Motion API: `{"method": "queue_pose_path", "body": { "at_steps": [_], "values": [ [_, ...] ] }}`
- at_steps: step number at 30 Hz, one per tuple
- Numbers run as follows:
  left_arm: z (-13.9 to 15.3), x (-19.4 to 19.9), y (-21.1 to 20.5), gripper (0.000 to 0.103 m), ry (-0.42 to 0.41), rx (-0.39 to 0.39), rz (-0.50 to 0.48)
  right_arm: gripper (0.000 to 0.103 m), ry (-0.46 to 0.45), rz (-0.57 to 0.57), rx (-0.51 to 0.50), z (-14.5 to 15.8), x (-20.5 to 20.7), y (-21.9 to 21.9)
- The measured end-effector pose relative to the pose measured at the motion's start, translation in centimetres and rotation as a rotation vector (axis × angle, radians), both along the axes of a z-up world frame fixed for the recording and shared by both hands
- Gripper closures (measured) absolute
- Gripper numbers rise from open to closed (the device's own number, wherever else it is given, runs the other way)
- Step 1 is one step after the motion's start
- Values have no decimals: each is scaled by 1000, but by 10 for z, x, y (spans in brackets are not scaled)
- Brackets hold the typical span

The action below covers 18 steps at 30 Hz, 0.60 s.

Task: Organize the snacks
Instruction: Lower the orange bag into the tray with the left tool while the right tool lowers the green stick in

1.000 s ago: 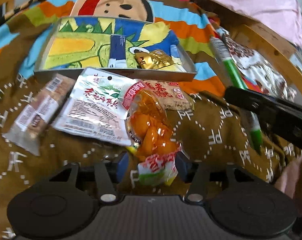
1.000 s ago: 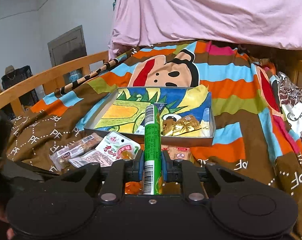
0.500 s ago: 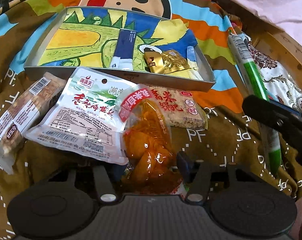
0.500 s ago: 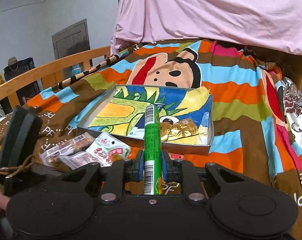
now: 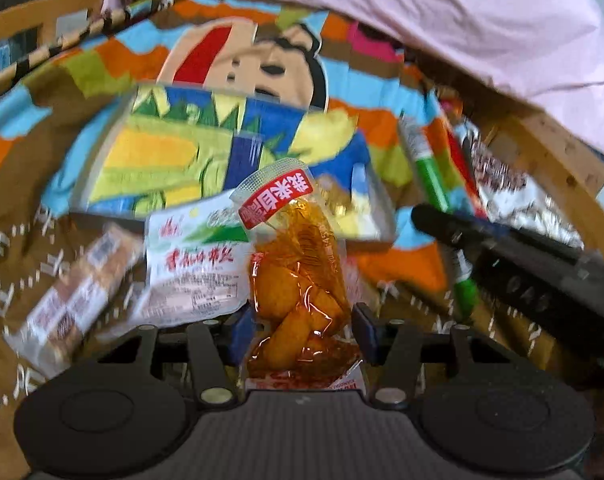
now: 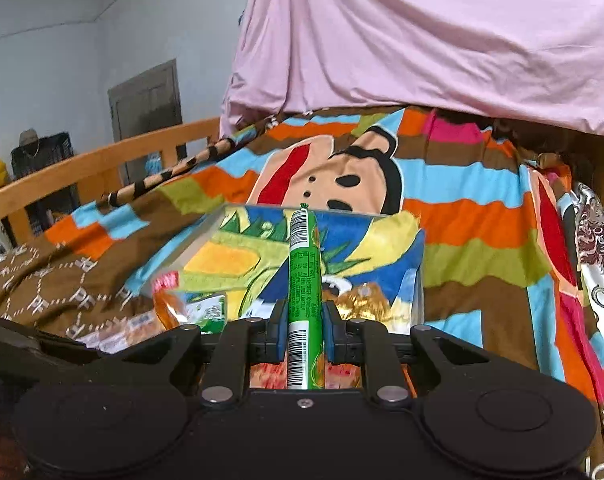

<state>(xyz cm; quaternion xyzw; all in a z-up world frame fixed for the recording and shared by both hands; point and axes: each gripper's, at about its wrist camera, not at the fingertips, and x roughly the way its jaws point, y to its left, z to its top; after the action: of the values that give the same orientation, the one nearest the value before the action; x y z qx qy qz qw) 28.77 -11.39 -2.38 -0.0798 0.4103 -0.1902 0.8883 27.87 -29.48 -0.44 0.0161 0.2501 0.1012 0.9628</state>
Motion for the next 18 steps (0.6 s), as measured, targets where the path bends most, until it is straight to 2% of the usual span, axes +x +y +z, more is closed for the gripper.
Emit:
{"method": "queue_pose_path", "body": {
  "at_steps": [7, 13, 18],
  "values": [
    [26, 34, -10, 46, -69, -14, 13, 84, -22, -46, 58, -4, 30, -11],
    [25, 79, -15, 46, -77, -31, 51, 84, -7, -95, 120, -17, 68, -25],
    [15, 119, -24, 46, -86, -10, 71, 84, 9, -126, 167, -34, 98, -35]
  ]
}}
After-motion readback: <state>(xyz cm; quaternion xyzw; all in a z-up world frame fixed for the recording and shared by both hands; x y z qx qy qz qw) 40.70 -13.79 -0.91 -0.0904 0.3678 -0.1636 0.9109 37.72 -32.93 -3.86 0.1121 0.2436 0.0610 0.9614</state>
